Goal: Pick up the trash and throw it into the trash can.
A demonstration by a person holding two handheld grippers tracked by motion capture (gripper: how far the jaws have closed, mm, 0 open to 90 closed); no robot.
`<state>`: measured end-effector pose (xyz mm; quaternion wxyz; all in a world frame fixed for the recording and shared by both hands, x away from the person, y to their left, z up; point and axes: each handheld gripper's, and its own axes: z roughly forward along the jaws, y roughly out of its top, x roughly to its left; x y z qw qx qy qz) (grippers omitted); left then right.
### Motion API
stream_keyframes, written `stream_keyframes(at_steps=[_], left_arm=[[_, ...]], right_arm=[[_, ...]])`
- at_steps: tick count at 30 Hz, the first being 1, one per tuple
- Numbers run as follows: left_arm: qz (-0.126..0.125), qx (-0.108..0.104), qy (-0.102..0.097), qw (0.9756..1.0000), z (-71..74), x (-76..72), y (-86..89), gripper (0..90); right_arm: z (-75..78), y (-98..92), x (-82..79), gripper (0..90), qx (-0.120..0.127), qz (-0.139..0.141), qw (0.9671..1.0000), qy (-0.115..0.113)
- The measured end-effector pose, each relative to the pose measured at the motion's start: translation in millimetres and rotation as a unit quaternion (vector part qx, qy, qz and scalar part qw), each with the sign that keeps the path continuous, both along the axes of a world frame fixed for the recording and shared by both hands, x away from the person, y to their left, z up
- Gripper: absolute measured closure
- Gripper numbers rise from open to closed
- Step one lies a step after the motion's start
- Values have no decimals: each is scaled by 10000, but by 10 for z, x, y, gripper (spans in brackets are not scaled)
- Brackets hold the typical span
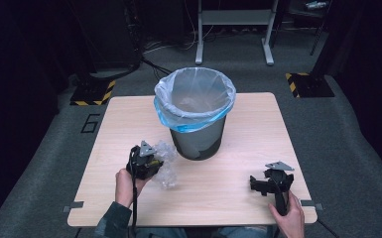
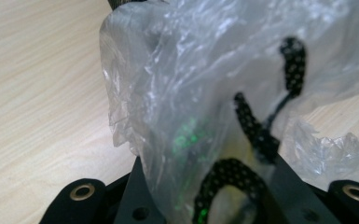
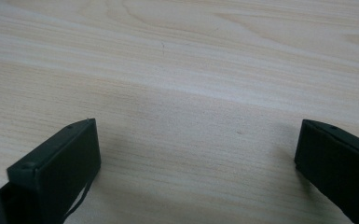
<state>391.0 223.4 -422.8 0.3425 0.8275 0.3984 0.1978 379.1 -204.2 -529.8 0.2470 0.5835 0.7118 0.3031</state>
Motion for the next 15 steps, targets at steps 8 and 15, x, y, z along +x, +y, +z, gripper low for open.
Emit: stream_keyframes(at_steps=[8, 15], left_arm=[[-93, 43, -140, 9998, 235, -19, -1, 778], [-135, 45, -235, 9996, 387, -18, 13, 778]], right_arm=[[-1, 1, 0, 0, 8, -5, 10000, -4], [2, 4, -1, 0, 16, -19, 10000, 18]])
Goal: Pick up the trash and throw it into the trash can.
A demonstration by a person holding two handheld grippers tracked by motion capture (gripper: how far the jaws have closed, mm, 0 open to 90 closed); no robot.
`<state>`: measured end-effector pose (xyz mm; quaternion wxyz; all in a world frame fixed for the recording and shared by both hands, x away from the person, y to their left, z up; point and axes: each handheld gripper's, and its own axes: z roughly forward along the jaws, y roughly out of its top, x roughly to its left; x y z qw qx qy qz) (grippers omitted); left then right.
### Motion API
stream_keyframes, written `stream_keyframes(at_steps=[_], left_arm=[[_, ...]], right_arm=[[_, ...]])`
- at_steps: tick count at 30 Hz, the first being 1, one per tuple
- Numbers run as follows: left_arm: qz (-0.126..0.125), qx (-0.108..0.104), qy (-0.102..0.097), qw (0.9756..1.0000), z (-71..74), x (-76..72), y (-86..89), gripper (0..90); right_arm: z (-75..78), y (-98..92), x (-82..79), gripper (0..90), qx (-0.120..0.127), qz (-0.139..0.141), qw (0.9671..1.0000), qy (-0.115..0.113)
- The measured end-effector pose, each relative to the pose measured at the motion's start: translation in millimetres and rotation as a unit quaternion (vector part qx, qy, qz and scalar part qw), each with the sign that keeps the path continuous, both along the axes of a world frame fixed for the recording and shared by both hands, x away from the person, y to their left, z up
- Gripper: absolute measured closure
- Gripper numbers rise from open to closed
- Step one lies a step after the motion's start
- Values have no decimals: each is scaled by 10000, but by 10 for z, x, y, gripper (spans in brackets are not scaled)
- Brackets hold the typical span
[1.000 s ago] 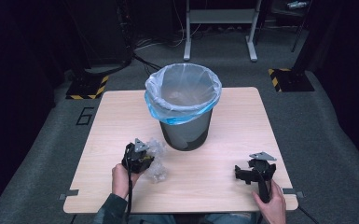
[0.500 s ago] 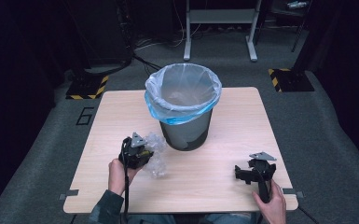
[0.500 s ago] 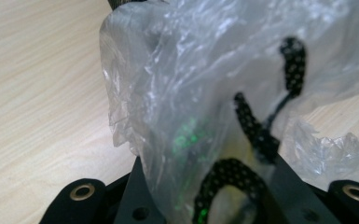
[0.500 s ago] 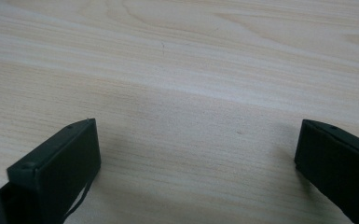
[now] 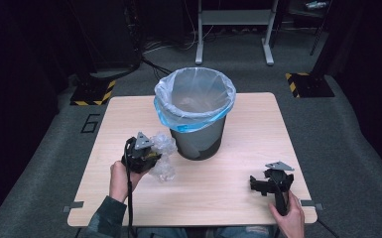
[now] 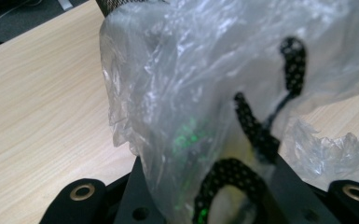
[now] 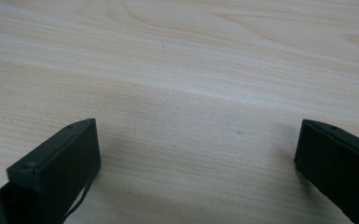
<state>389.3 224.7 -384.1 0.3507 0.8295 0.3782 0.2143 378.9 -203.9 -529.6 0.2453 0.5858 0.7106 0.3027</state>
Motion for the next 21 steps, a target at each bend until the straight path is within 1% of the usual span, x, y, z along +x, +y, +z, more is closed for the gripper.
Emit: stream_keyframes(at_steps=[4, 5, 6, 7, 9, 11, 12, 14, 19, 21], left_arm=[[-25, 35, -37, 10000, 48, 3, -3, 777], [-26, 41, -44, 10000, 60, 2, -4, 778], [-28, 28, -73, 10000, 90, -1, -9, 777], [-28, 28, -73, 10000, 90, -1, -9, 777], [-59, 40, -117, 9999, 136, -4, -12, 778], [-51, 24, -130, 9999, 162, -11, -16, 777], [-51, 24, -130, 9999, 162, -11, -16, 777], [-68, 63, -168, 9998, 205, -15, -13, 777], [-84, 18, -212, 9997, 253, -9, -8, 777], [-95, 30, -226, 9997, 276, -4, -14, 777]], right_arm=[[-4, 3, 2, 0, 6, -24, 10000, -25], [1, -1, 0, 0, -5, 8, 10000, 5], [-3, 3, 2, 0, 10, -15, 10000, -22], [-3, 3, 2, 0, 10, -15, 10000, -22], [0, 0, 0, 0, 1, 0, 10000, 1], [-3, 1, 1, 0, 6, -4, 10000, -19], [1, -1, 0, 0, -1, 4, 10000, 7], [-1, -1, 0, 0, -4, 5, 10000, -5], [-4, -2, 2, 0, -10, 12, 10000, -31], [1, 0, 0, 0, 0, 3, 10000, 6]])
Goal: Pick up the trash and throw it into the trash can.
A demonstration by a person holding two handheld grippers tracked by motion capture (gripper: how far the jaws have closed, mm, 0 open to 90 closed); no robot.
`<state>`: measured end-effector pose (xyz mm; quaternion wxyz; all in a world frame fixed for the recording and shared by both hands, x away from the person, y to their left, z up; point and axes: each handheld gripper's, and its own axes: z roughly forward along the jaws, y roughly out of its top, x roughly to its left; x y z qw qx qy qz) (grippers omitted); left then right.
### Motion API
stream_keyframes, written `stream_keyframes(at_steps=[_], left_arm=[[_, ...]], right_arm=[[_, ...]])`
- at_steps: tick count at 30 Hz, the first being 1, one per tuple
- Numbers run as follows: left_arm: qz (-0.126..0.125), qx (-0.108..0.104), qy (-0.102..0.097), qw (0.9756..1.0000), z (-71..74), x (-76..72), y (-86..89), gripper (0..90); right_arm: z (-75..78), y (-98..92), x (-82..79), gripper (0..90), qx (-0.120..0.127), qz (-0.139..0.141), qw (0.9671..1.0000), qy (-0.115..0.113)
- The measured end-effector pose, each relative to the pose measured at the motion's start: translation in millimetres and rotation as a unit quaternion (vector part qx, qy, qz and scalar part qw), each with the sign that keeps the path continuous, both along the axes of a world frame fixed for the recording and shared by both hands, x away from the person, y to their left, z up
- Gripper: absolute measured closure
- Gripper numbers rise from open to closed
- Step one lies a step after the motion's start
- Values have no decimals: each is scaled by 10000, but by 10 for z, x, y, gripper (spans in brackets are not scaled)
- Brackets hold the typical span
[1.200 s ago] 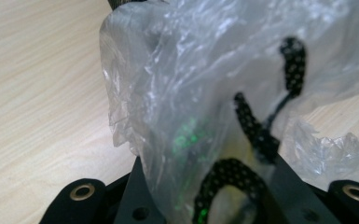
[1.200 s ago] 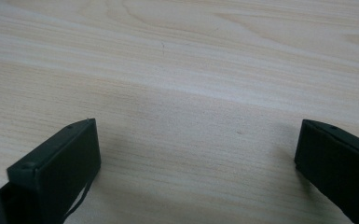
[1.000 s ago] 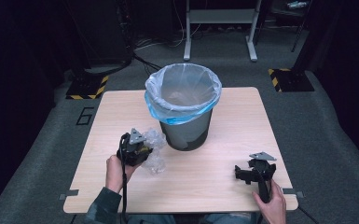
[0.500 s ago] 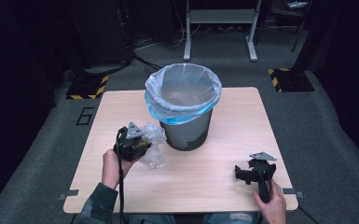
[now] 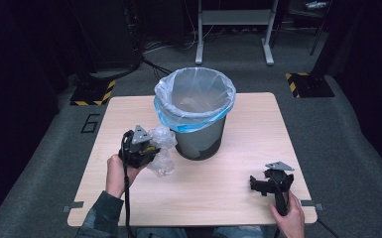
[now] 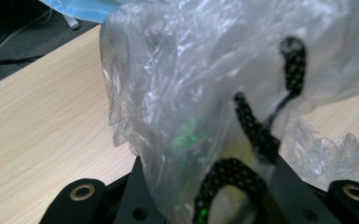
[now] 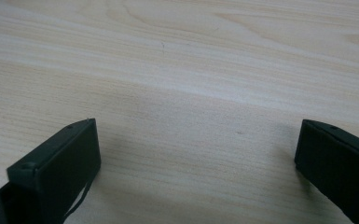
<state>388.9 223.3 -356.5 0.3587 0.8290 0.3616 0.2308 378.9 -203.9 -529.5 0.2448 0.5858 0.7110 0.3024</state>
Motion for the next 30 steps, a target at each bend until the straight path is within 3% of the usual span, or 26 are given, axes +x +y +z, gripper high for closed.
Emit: stream_keyframes(at_steps=[17, 30], left_arm=[[-18, 17, -271, 9996, 337, -9, 43, 779], [-64, 20, -555, 9984, 678, 60, 18, 779]], right_arm=[[-3, 1, 1, 0, 6, -7, 10000, -24], [-1, 1, 0, 0, 1, -4, 10000, -6]])
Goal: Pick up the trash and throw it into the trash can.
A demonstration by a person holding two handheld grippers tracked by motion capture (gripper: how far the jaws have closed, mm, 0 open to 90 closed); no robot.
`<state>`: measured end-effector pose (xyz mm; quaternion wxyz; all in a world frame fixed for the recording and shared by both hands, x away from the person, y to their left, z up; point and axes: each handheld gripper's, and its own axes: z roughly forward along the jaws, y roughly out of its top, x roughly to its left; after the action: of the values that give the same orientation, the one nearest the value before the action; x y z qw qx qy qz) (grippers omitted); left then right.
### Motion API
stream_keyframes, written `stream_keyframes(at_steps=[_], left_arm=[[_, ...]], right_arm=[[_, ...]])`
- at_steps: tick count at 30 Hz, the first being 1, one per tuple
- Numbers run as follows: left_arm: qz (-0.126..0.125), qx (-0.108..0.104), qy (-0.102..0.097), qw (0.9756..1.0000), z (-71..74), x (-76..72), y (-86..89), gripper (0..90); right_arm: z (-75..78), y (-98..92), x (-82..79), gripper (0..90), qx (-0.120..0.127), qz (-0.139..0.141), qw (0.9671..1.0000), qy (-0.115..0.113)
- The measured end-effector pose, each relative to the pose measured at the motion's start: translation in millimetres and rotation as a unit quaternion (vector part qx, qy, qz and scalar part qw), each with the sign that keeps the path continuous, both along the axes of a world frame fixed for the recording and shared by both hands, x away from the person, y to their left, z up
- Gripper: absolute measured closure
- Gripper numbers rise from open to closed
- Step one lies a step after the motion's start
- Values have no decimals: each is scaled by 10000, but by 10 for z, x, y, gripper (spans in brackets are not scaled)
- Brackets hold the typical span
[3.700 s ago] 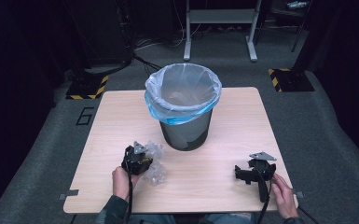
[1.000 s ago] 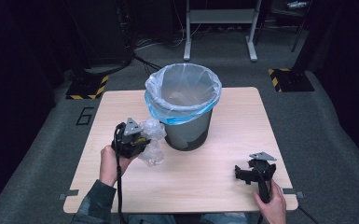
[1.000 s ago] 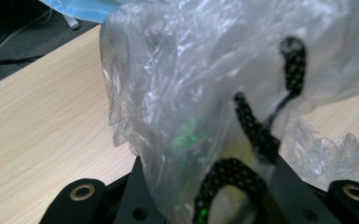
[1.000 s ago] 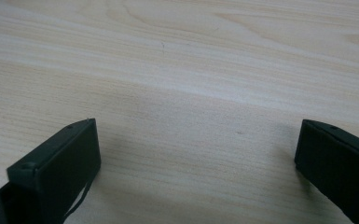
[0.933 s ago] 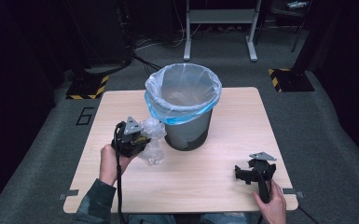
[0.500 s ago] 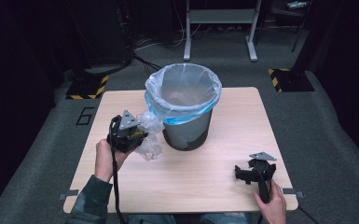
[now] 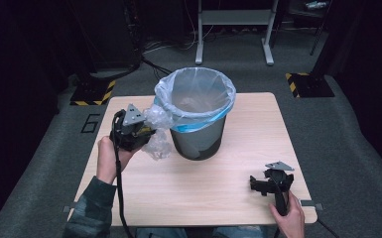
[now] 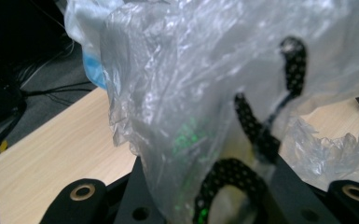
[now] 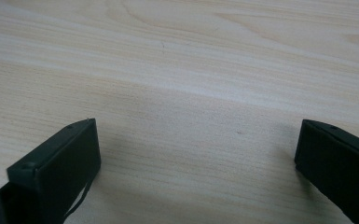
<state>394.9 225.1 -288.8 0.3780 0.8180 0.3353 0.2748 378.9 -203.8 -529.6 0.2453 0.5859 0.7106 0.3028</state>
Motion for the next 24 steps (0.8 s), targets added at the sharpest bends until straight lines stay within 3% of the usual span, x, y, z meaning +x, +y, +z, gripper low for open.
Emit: stream_keyframes(at_steps=[24], left_arm=[[-41, 3, -215, 9998, 333, 170, -14, 780]], right_arm=[[-2, 0, 1, 0, 3, -1, 10000, -10]])
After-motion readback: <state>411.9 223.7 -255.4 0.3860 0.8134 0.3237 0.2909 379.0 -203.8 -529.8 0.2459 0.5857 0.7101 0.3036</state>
